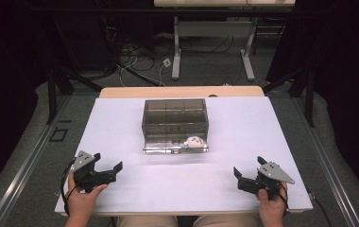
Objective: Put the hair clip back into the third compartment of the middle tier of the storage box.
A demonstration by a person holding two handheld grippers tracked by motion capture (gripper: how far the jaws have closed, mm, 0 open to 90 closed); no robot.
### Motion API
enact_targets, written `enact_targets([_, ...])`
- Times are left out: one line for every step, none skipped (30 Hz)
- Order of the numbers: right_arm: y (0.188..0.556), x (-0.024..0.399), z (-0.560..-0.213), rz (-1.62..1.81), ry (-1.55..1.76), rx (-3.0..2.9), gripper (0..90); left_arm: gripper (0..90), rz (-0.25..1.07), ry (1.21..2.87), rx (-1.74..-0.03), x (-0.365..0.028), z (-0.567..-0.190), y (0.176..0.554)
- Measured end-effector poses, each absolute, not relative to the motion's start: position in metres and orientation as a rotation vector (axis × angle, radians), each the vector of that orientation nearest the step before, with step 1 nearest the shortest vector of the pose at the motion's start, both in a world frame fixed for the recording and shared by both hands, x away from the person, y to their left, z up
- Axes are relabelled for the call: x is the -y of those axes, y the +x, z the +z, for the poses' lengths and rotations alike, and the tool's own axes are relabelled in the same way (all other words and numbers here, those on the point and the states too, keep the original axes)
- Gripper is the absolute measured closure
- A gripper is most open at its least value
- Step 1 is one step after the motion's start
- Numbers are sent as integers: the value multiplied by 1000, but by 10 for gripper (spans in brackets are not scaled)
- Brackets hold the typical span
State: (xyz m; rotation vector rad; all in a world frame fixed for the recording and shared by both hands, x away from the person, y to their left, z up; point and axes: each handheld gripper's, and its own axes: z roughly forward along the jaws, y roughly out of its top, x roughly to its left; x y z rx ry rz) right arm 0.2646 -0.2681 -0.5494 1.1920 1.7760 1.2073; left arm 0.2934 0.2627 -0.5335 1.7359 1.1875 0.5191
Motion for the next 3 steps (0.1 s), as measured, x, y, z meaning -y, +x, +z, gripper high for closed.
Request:
enact_targets([265,268,-549,1206,1190,-1777,44,23,520,1736,-1188,-263,-534,293])
enact_targets([265,268,-549,1207,1191,-1777,45,23,520,1736,-1188,-263,-534,294])
enact_targets([265,269,-549,1203,1190,-1780,44,23,519,1736,-1188,-263,-534,294])
